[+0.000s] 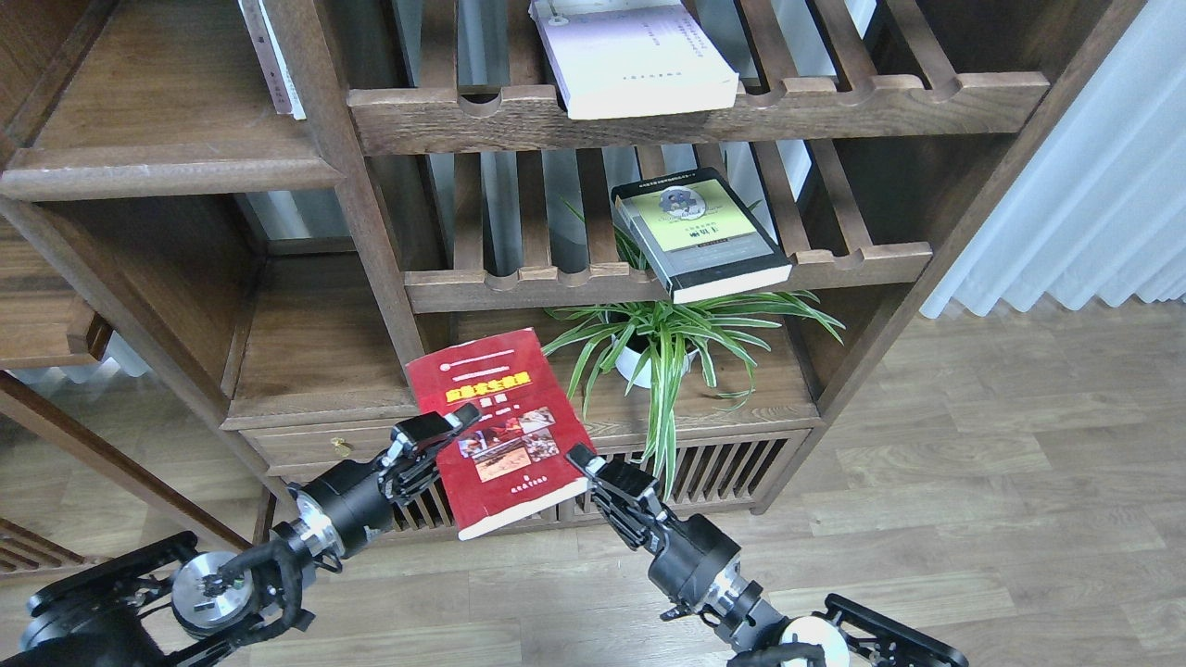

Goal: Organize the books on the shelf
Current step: 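Hold the red book with the left gripper and release the right gripper, then carry the red book with the left gripper up to the upper shelf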

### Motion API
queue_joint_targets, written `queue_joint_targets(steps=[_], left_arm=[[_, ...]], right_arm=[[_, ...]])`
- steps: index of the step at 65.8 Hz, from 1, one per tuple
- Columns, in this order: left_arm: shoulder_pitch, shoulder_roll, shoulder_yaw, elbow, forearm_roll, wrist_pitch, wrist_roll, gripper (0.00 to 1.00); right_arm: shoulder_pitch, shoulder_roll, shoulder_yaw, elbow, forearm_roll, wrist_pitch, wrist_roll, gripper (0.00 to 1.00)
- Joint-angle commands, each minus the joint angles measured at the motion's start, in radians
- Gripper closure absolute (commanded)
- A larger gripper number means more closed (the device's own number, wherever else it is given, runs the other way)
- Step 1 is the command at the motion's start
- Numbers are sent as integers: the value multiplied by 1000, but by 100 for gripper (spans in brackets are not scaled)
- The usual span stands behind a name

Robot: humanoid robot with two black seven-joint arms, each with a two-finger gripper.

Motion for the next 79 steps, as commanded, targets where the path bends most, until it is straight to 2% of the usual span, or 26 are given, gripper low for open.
queue_joint_targets(steps=[1, 9, 25, 45, 56, 67, 74, 79], left_arm=[[1, 14, 2, -3, 15, 0, 1, 100], [0, 28, 2, -4, 43, 0, 1, 100], [0, 72, 2, -27, 170, 0, 2, 100], [-7, 149, -33, -87, 340, 0, 7, 100], [-8, 202, -84, -126, 396, 0, 8, 100], [-19, 264, -118, -161, 426, 0, 47, 100], [-51, 310, -145, -185, 435, 0, 100, 100], [-85, 342, -155, -204, 435, 0, 104, 100]], right_arm=[[0, 1, 20, 0, -1, 0, 1, 17], [-2, -1, 63, 0, 1, 0, 1, 9], [-16, 2, 154, 1, -2, 0, 24, 9], [-13, -4, 171, 3, -8, -120, 52, 9], [-13, -4, 171, 3, -28, -131, 67, 9], [-8, -9, 171, 0, -68, -133, 67, 9], [0, -12, 171, 0, -79, -133, 67, 9], [10, -12, 171, 0, -85, -133, 67, 9]])
